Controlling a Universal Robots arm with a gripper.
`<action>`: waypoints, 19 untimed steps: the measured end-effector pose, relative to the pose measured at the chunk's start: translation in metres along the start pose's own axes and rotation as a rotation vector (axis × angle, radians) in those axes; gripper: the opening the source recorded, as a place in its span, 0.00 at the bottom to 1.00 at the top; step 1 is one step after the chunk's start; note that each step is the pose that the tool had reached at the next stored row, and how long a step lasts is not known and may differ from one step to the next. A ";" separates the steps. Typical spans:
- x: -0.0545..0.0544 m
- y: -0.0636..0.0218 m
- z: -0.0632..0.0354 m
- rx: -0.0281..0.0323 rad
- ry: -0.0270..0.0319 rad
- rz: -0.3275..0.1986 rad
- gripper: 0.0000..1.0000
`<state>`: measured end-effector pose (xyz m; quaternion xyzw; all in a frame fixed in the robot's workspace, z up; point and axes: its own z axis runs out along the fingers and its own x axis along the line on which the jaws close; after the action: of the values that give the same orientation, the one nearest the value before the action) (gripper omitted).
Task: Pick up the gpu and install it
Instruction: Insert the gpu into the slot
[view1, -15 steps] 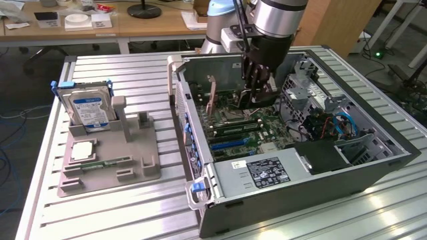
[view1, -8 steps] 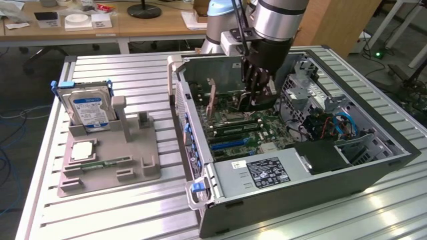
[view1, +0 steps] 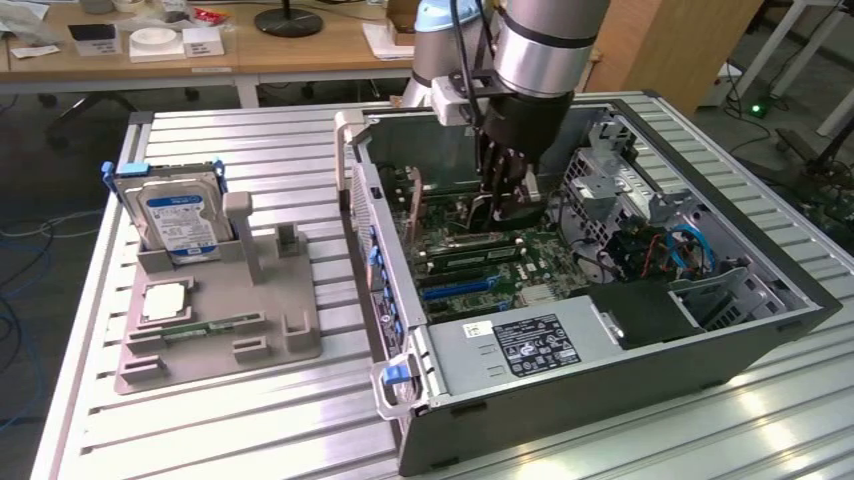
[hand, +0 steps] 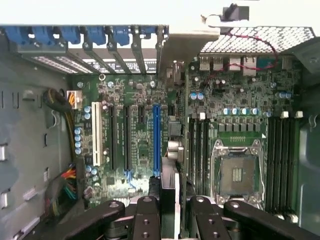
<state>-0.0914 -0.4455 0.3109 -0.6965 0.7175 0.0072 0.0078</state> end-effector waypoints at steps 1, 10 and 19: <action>0.002 0.0002 0.0008 -0.0001 0.0000 0.000 0.28; 0.015 -0.0001 0.0139 0.0001 -0.0005 0.000 0.28; 0.016 0.0043 0.0299 0.0000 -0.0032 0.000 0.28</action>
<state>-0.0961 -0.4604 0.2807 -0.6965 0.7174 0.0083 0.0090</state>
